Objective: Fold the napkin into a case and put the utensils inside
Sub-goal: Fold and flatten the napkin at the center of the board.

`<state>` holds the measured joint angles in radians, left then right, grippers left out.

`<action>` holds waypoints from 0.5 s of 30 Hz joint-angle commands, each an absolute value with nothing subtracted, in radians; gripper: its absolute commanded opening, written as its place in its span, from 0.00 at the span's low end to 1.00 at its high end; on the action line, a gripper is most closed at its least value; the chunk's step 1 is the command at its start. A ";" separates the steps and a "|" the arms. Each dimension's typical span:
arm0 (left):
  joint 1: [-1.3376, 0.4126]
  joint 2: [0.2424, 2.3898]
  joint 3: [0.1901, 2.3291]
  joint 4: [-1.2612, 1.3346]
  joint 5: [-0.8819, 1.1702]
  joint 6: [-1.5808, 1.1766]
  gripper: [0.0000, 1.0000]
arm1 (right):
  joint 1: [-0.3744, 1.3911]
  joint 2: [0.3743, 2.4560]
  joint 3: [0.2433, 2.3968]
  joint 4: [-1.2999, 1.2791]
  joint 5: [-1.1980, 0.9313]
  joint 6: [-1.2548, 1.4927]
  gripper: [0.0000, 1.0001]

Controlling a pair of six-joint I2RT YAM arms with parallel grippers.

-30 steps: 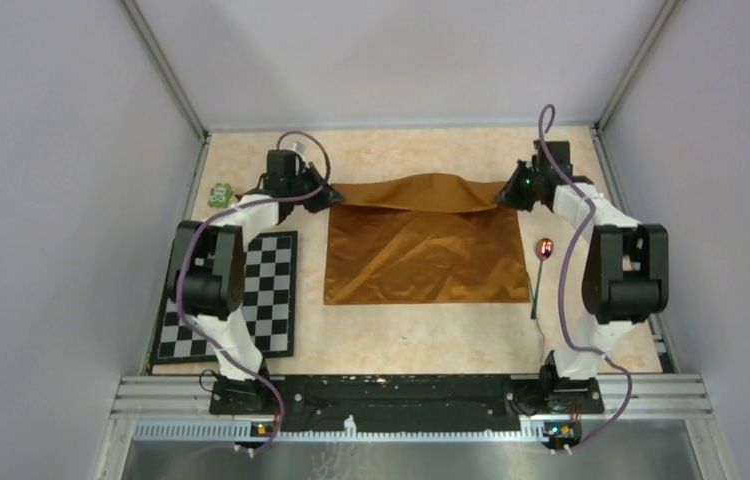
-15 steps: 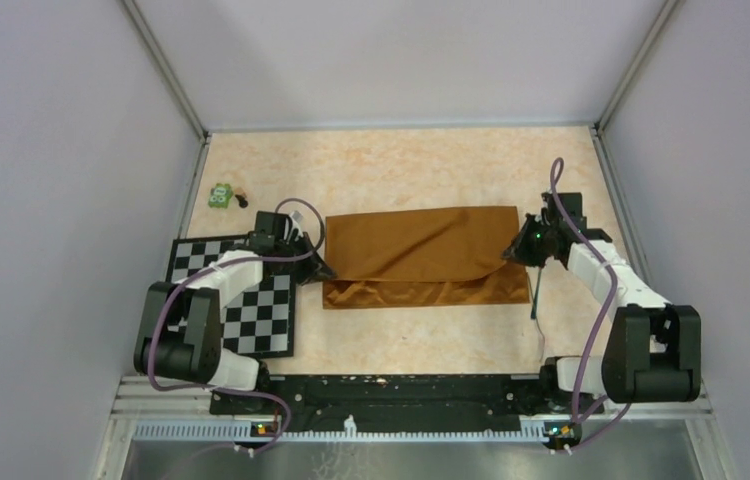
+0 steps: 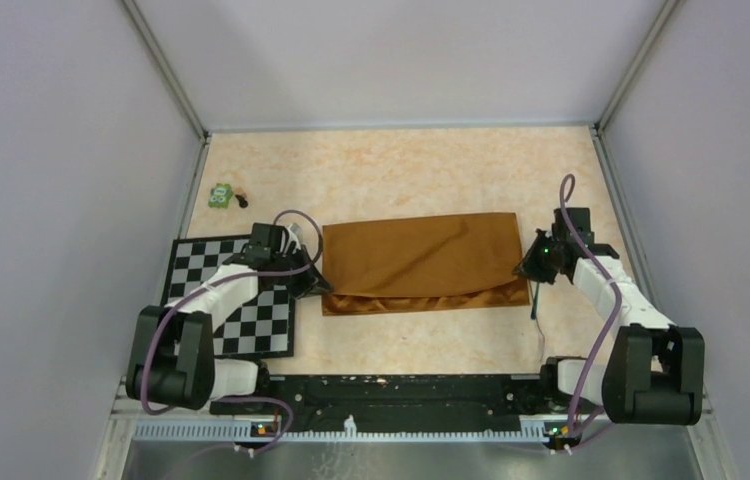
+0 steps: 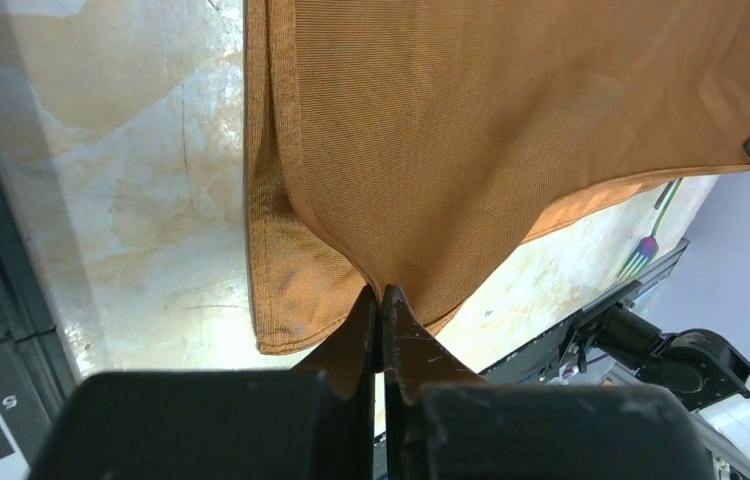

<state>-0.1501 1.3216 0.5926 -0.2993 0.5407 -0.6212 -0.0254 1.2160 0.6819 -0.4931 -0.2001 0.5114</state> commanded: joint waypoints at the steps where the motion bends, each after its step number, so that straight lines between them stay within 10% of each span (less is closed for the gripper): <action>1: -0.150 1.264 0.613 -0.347 0.525 -0.586 0.00 | -0.049 1.175 0.681 -0.513 -0.165 0.494 0.00; 15: -0.172 1.254 0.502 -0.306 0.556 -0.622 0.01 | -0.051 1.246 0.638 -0.480 -0.130 0.531 0.00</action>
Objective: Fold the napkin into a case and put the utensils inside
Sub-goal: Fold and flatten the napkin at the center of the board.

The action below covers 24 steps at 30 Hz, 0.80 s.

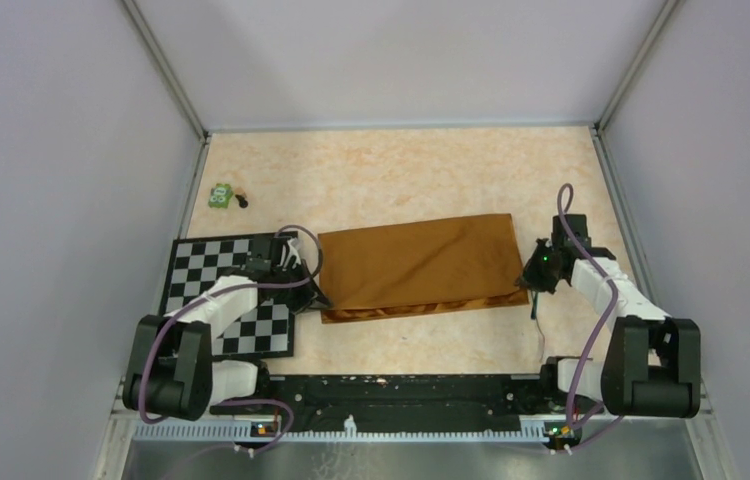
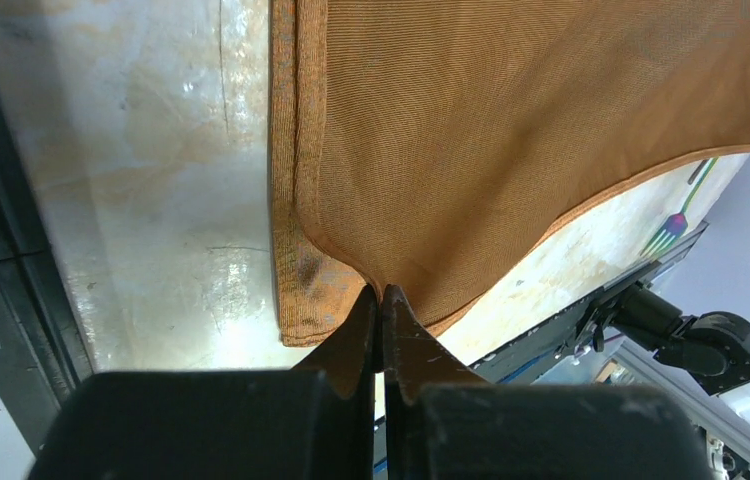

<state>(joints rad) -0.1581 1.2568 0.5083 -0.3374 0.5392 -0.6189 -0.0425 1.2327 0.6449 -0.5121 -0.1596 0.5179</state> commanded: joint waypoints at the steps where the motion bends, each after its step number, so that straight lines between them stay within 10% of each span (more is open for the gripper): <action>1: -0.174 1.257 0.502 -0.308 0.552 -0.621 0.01 | -0.052 1.249 0.636 -0.477 -0.128 0.534 0.00; 24: -0.198 1.170 0.556 -0.469 0.527 -0.628 0.05 | -0.051 1.170 0.694 -0.593 -0.138 0.550 0.00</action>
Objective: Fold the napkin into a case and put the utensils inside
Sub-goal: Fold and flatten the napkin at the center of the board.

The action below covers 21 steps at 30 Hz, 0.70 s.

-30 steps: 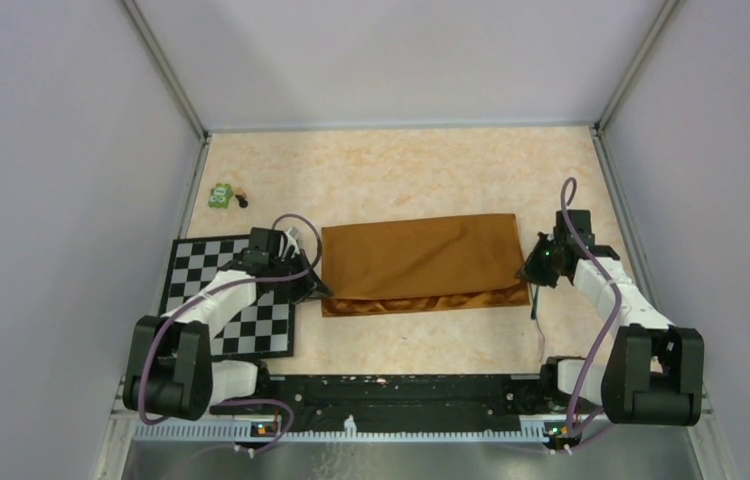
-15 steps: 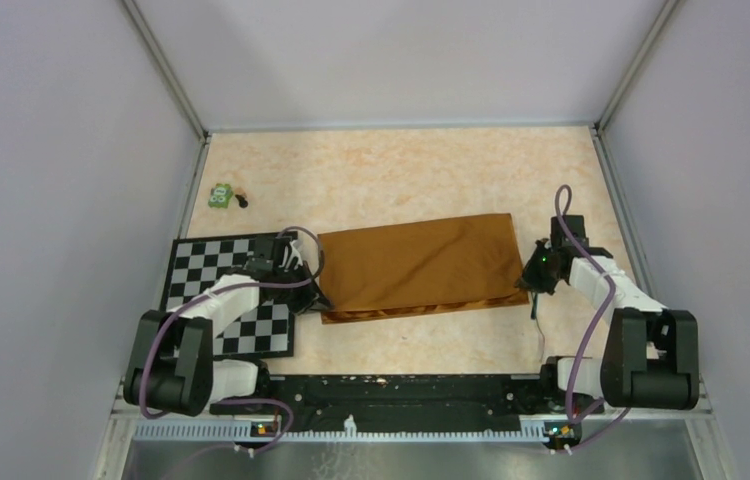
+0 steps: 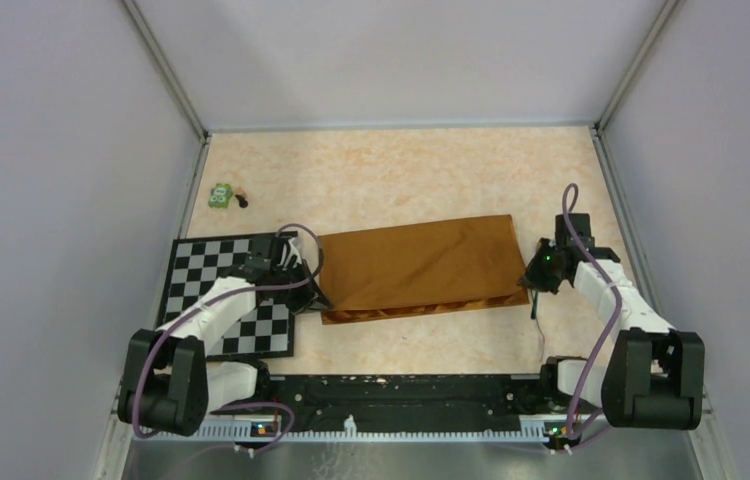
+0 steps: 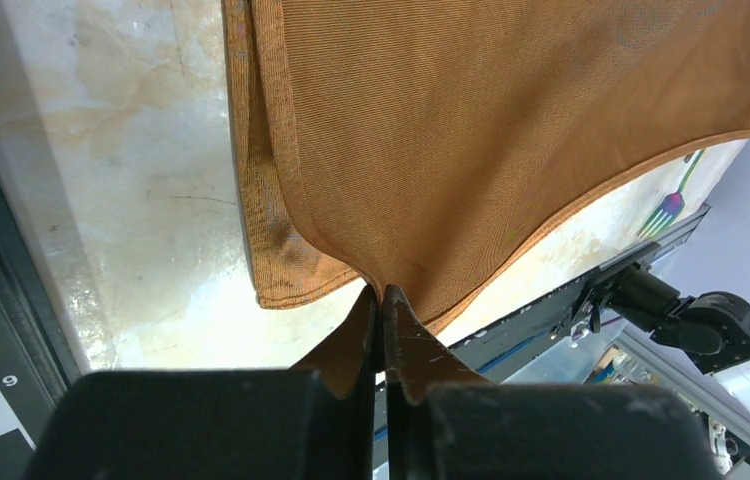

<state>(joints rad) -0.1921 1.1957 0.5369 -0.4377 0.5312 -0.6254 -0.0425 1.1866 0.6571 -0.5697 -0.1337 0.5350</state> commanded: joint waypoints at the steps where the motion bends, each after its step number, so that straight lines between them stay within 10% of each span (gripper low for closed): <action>1: -0.200 1.172 0.546 -0.461 0.532 -0.633 0.05 | -0.051 1.172 0.687 -0.587 -0.138 0.553 0.00; 21: -0.245 1.297 0.492 -0.360 0.510 -0.679 0.09 | -0.052 1.256 0.649 -0.503 -0.103 0.541 0.00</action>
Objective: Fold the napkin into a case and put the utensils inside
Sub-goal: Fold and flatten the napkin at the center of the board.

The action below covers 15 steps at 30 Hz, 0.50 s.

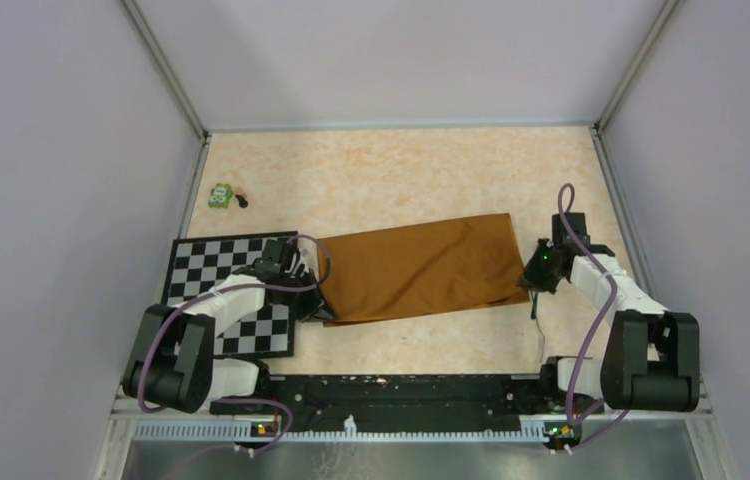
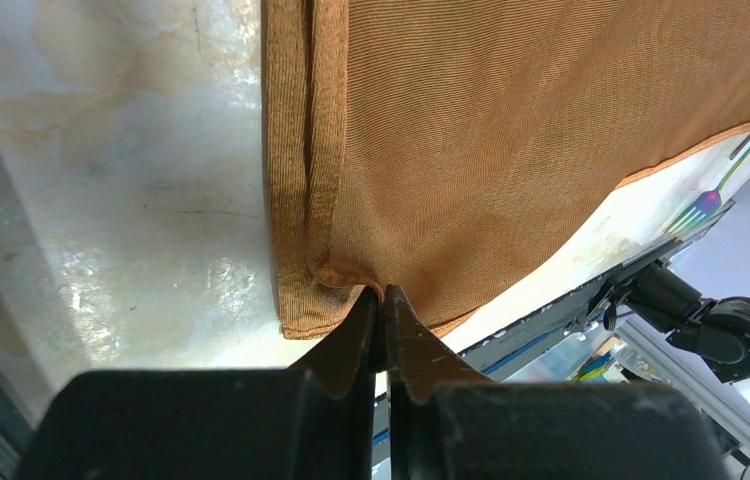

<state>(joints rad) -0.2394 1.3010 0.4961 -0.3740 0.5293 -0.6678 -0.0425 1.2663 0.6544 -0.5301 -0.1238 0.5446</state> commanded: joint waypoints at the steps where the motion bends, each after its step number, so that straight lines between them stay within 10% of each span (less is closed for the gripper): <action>1: -0.245 1.293 0.492 -0.363 0.507 -0.679 0.10 | -0.051 1.253 0.649 -0.504 -0.099 0.541 0.00; 7: -0.247 1.264 0.500 -0.409 0.501 -0.671 0.23 | -0.051 1.246 0.651 -0.514 -0.108 0.547 0.02; 15: -0.247 0.991 0.619 -0.583 0.377 -0.692 0.65 | -0.051 0.982 0.703 -0.642 -0.090 0.593 0.57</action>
